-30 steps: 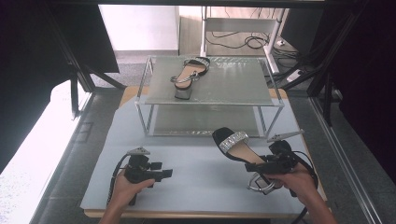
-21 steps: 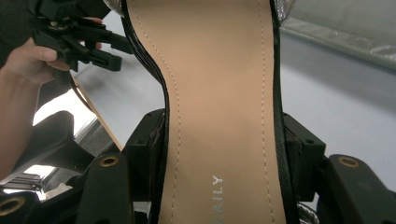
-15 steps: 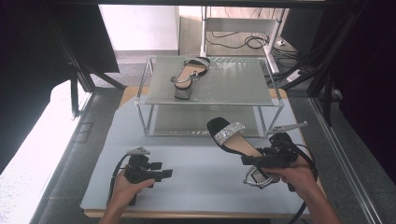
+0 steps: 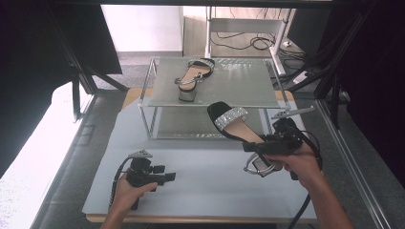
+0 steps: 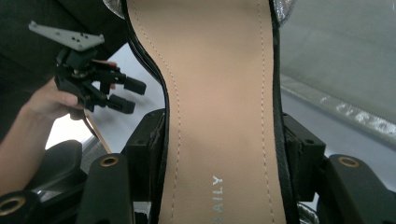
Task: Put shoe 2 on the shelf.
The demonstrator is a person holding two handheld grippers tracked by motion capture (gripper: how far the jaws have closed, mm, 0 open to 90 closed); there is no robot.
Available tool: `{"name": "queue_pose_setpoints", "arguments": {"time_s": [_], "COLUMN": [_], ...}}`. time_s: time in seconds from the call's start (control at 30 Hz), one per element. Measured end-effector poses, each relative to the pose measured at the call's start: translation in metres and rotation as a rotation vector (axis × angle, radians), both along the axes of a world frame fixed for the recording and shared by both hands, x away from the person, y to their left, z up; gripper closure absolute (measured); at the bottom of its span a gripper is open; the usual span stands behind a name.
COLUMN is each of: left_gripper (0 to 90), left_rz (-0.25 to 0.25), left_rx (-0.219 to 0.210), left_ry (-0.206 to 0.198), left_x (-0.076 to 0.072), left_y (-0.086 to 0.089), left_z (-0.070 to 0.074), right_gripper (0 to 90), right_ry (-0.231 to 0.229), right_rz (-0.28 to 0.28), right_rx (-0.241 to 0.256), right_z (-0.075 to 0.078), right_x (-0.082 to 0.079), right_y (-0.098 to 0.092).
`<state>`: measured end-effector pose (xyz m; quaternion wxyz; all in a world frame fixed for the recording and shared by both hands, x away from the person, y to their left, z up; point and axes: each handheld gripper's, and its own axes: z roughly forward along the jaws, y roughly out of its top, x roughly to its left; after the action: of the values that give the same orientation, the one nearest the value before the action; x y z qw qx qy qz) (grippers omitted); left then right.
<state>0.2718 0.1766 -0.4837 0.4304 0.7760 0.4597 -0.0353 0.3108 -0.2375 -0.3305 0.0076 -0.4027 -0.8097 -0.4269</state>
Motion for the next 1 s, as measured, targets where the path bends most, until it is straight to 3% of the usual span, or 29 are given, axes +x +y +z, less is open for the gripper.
{"name": "queue_pose_setpoints", "arguments": {"time_s": [0.43,1.0], "left_gripper": [34.5,34.5], "left_rz": [-0.001,0.005], "left_rx": [-0.007,-0.027], "left_ry": [-0.003,-0.011], "left_x": [0.0,0.0], "left_y": [0.001,0.008], "left_z": [0.001,0.004], "right_gripper": [41.7,41.7], "right_ry": [-0.01,0.019], "right_rz": [-0.039,-0.093], "right_rx": [-0.015,-0.044], "right_z": [0.028,0.044], "right_x": [0.025,0.067], "right_y": [0.006,0.023]}}
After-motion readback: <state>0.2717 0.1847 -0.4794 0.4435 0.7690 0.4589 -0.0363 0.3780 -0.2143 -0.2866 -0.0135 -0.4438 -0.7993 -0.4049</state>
